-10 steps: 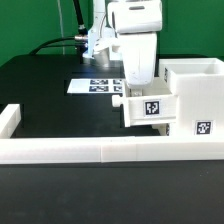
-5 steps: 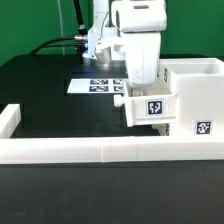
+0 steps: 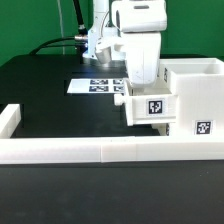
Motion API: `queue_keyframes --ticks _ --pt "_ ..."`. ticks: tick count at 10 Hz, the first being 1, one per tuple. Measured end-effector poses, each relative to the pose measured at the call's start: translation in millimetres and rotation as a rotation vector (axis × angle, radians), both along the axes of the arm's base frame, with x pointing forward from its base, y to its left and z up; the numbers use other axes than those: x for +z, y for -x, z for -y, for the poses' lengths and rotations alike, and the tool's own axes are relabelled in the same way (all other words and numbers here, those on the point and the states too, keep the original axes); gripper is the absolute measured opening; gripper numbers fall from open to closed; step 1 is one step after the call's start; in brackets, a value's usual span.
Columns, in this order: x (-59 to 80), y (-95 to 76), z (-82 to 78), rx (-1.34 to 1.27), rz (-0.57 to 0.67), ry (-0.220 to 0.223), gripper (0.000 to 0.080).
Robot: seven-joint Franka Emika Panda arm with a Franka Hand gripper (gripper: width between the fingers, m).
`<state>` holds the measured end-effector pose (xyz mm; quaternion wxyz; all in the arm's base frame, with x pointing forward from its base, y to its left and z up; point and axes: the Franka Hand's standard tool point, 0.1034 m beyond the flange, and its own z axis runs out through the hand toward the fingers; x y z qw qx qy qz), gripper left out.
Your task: Assemble drawer
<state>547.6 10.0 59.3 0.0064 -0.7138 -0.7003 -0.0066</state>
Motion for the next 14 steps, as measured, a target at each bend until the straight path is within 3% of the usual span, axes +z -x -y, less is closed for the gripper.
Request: queue_keyframes --ticks 1,2,3,5,7,10,14 --pt "6.1 -2.1 1.8 0.001 -0.003 0.007 0.0418" --pt "12.1 -3.4 3.7 0.000 -0.005 0.014 0.0418" --pt "20.1 -5.0 5.8 -0.001 -0.007 0.023 0.0590" --pt "39.3 -9.1 12.0 -0.004 -0.020 0.045 0.0645" --pt "58.8 -16.9 30.3 0.021 -0.011 0.064 0.0649" --pt "35.7 -12.1 67.9 0.102 -0.024 0.044 0.0649" --pt "10.7 -13.1 74.4 0.094 -0.051 0.020 0.0649"
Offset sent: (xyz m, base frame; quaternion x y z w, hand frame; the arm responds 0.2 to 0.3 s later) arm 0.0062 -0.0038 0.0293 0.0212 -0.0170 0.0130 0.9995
